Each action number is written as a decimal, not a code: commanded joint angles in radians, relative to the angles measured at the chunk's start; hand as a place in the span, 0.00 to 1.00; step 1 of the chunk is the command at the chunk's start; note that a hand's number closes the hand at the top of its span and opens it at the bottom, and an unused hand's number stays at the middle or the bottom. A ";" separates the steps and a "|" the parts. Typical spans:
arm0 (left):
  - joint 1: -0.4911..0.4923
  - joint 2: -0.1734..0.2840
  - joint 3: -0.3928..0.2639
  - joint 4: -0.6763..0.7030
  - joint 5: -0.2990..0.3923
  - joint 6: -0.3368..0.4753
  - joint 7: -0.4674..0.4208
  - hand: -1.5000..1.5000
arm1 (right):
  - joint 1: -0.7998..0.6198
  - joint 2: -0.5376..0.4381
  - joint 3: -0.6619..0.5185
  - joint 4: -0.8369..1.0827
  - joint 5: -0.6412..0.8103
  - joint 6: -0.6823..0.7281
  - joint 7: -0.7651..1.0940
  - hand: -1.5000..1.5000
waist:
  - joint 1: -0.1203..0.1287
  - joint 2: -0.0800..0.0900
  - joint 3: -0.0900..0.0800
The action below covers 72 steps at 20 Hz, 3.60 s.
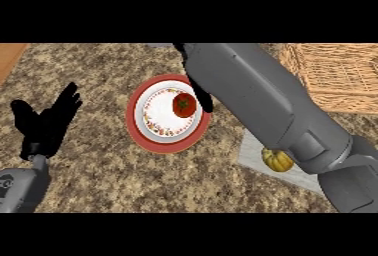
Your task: Pick the squash from the placemat and place it in the basket
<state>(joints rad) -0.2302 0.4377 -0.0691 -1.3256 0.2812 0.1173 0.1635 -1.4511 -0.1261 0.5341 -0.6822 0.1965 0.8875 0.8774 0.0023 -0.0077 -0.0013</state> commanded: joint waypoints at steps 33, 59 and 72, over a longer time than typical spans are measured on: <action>-0.009 -0.035 0.092 -0.055 -0.067 -0.051 0.064 0.50 | 0.852 -0.248 -0.048 -0.705 0.327 -0.115 -0.091 0.00 | -0.003 0.008 0.001; 0.054 -0.107 0.169 -0.049 -0.154 -0.145 0.007 0.50 | 1.013 -0.260 -0.192 -0.878 0.482 0.097 -0.242 0.00 | -0.003 0.006 0.001; -0.027 -0.103 0.214 0.010 -0.175 -0.161 0.049 0.50 | 1.005 -0.254 -0.080 -0.746 0.671 0.080 -0.399 1.00 | -0.002 0.008 0.001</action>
<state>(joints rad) -0.2296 0.3107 0.1172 -1.3629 0.1064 -0.0239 0.2222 -0.4242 -0.3618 0.4361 -1.4282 0.8552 0.8827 0.5074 0.0027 -0.0003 -0.0003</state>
